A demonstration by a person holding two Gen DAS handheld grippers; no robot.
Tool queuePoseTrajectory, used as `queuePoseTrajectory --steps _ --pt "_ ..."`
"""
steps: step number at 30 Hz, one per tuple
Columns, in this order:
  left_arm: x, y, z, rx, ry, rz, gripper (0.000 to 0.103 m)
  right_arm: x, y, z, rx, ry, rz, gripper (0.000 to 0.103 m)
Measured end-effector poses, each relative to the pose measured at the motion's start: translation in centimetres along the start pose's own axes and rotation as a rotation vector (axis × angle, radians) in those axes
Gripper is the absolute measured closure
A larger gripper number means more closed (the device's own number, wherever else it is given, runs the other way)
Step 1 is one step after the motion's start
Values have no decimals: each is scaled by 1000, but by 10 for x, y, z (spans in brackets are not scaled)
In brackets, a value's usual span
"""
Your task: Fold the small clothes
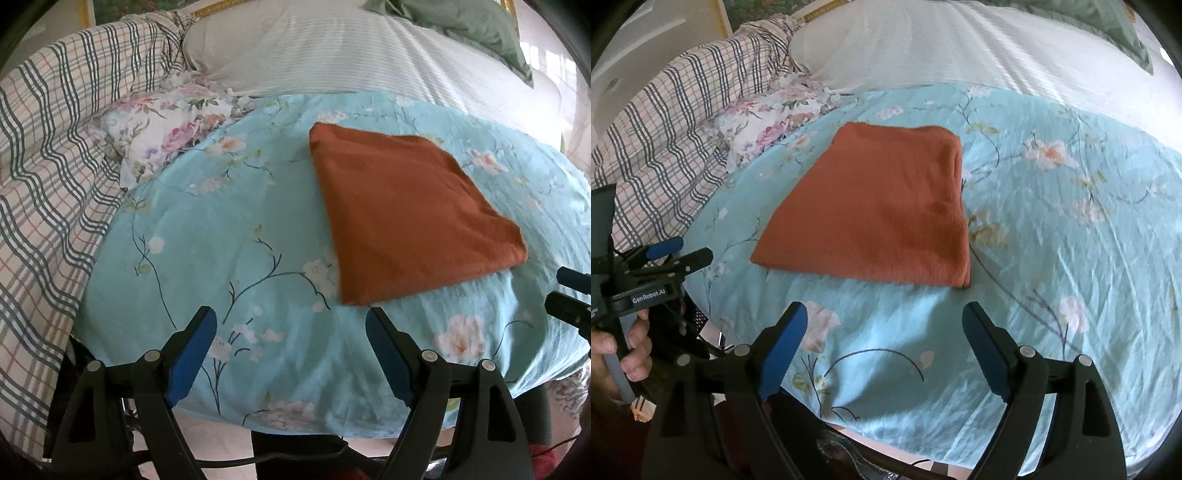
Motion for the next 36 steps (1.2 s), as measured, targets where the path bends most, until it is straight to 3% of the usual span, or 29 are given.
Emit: queuePoseTrajectory --steps 11,17,25,36 --pt "-20 -6 -18 7 -30 16 19 -11 6 -14 -20 -14 -31 7" --pt "-17 -9 -4 -20 -4 18 19 -9 2 4 -34 19 -7 6" --pt "-26 -13 13 6 19 12 19 -41 -18 23 -76 12 81 6" --pt "-49 -28 37 -31 44 59 18 -59 -17 36 -42 43 59 6"
Point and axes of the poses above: each gripper's, at about its wrist camera, not at the fingertips, and z roughly the way its jaws point, y to its left, x to its underside, the point moved 6 cm from there along z, roughly the way its jaws point, and after that the axes turned 10 degrees about y, right-handed, at the moved point
